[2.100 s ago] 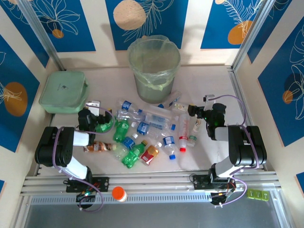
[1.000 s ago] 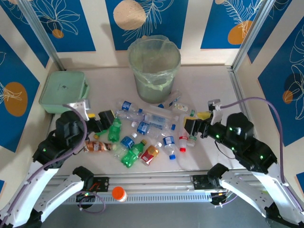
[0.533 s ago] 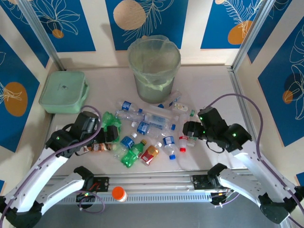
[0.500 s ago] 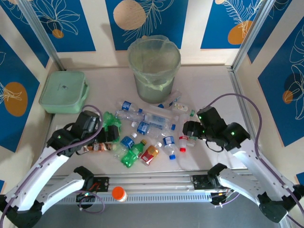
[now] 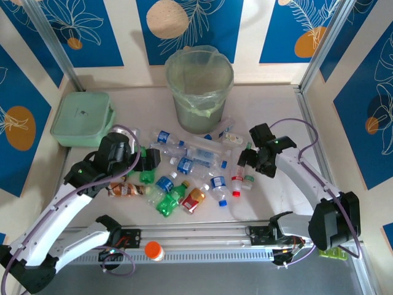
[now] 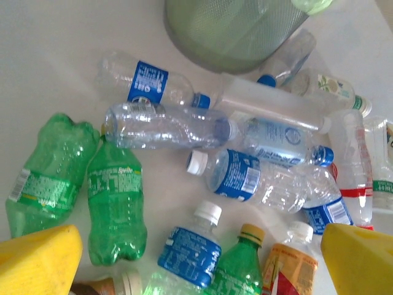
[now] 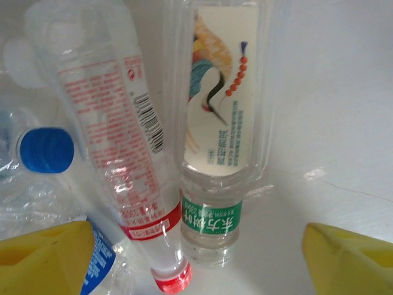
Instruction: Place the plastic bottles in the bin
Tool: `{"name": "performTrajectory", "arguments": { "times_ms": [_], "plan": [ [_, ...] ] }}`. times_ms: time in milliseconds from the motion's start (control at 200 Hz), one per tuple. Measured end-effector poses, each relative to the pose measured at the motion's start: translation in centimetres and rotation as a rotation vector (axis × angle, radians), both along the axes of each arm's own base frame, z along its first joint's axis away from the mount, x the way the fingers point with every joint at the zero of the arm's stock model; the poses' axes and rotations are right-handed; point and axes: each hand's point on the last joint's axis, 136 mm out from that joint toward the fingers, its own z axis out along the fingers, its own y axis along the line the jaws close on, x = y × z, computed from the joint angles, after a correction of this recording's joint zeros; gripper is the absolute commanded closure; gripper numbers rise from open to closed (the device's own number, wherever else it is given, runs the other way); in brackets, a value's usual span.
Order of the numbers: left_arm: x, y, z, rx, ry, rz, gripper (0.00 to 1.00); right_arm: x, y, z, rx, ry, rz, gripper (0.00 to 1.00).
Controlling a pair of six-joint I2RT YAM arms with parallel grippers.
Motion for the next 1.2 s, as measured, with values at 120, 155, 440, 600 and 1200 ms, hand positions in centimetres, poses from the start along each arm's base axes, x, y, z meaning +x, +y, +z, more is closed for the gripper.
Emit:
{"name": "performTrajectory", "arguments": {
  "times_ms": [120, 155, 440, 600, 1200],
  "plan": [
    [-0.1, 0.0, -0.3, 0.015, -0.008, -0.015, 0.01, 1.0, -1.2, 0.0, 0.003, -0.019, -0.05, 0.15],
    [-0.1, 0.0, -0.3, 0.019, -0.011, -0.019, 0.01, 1.3, -1.5, -0.3, 0.0, -0.017, -0.057, 0.16],
    [0.1, -0.1, 0.0, 0.02, -0.032, -0.028, 0.01, 2.8, -2.2, -2.9, -0.027, 0.04, -0.043, 0.18],
    [0.1, -0.1, -0.2, 0.021, -0.03, -0.028, 0.01, 3.8, -2.4, -3.9, -0.032, 0.056, -0.036, 0.22],
    [0.2, 0.0, -0.1, 0.038, -0.04, -0.034, 0.01, 5.0, -2.0, -6.6, -0.05, 0.091, -0.006, 0.37]
  ]
}}
